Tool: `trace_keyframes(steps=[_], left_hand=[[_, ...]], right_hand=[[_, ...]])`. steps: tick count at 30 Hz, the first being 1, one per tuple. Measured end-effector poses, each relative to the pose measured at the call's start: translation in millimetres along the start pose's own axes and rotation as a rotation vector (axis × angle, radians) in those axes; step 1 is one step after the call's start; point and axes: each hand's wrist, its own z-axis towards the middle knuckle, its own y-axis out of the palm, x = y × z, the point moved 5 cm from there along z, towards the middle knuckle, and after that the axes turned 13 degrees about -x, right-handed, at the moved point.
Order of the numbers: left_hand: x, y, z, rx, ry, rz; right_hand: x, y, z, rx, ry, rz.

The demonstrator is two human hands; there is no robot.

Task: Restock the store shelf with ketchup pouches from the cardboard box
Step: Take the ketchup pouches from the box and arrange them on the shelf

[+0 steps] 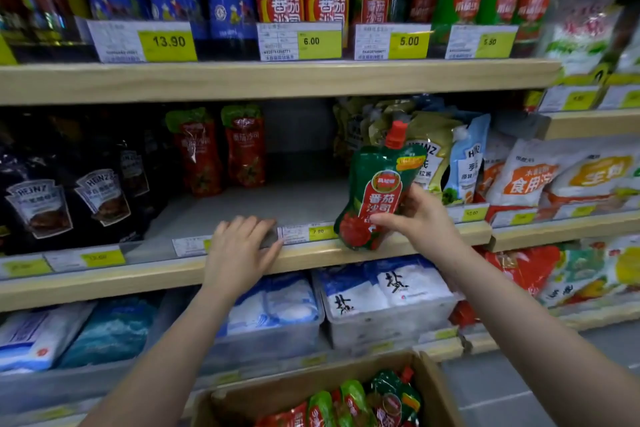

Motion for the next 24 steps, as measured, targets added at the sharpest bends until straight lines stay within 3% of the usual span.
trace_keyframes(steps=[9,19,24], left_hand=[[2,5,-4,0.042,0.001,0.077],[3,8,-5,0.048,0.01,0.131],[3,7,-4,0.028,-0.001,0.123]], right_hand=[[1,0,77,-0.01,-0.015,-0.16],[48,10,96,-0.01,0.118,-0.049],[46,15,82,0.13,0.207,-0.286]])
